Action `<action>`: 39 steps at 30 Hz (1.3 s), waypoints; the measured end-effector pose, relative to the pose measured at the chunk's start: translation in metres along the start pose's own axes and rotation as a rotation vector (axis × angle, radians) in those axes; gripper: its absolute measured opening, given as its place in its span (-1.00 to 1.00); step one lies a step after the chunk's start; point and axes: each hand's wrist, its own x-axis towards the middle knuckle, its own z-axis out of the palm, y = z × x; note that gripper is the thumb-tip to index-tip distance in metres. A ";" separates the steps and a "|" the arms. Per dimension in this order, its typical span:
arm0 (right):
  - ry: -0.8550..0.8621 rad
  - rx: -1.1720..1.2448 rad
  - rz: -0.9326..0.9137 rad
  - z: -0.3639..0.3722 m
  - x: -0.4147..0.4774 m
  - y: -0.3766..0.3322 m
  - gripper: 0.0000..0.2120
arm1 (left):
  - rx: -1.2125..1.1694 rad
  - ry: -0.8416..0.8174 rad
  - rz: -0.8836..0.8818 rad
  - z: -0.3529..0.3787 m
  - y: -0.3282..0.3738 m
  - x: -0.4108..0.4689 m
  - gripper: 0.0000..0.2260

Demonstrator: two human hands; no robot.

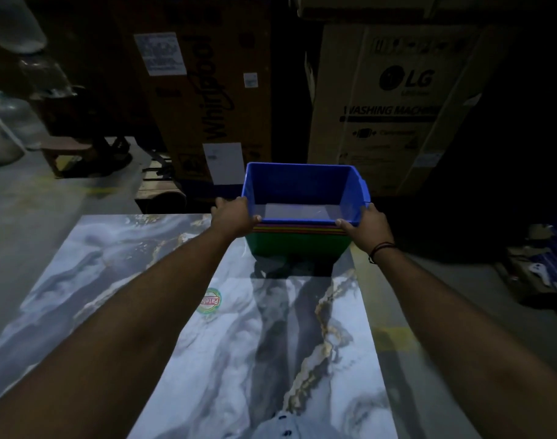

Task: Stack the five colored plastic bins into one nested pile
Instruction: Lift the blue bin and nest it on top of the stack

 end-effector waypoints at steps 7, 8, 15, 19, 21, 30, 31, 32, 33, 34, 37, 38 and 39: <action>0.037 -0.068 0.012 0.002 0.001 0.000 -0.30 | 0.058 -0.040 -0.004 -0.001 0.003 0.005 -0.52; 0.042 -0.084 0.011 0.004 0.001 0.000 -0.29 | 0.077 -0.042 -0.002 -0.001 0.004 0.005 -0.51; 0.065 -0.156 -0.025 0.016 0.002 0.009 -0.21 | 0.080 -0.048 -0.012 0.000 0.005 0.005 -0.50; 0.044 -0.193 -0.027 0.014 0.004 0.008 -0.19 | 0.083 -0.019 0.002 0.004 0.004 0.001 -0.50; 0.029 -0.201 -0.033 0.012 0.004 0.008 -0.19 | 0.130 -0.026 -0.001 0.007 0.005 0.001 -0.49; -0.005 -0.358 -0.075 0.014 -0.018 -0.004 -0.08 | 0.169 -0.033 0.084 0.032 0.030 -0.029 -0.43; 0.008 -0.381 -0.131 0.017 -0.024 -0.008 -0.09 | 0.155 -0.026 0.122 0.038 0.039 -0.035 -0.41; 0.011 -0.403 -0.194 0.022 -0.030 -0.011 -0.10 | 0.160 -0.023 0.168 0.045 0.049 -0.039 -0.39; 0.005 -0.429 -0.248 0.029 -0.036 -0.015 -0.11 | 0.179 -0.025 0.206 0.051 0.056 -0.042 -0.36; -0.007 -0.455 -0.287 0.035 -0.041 -0.019 -0.12 | 0.192 -0.025 0.227 0.058 0.061 -0.044 -0.32; -0.018 -0.507 -0.322 0.046 -0.049 -0.022 -0.09 | 0.204 0.007 0.235 0.069 0.061 -0.047 -0.20; -0.014 -0.512 -0.323 0.047 -0.049 -0.021 -0.08 | 0.210 0.016 0.238 0.070 0.059 -0.048 -0.18; -0.014 -0.518 -0.324 0.048 -0.048 -0.020 -0.07 | 0.215 0.018 0.241 0.071 0.057 -0.047 -0.16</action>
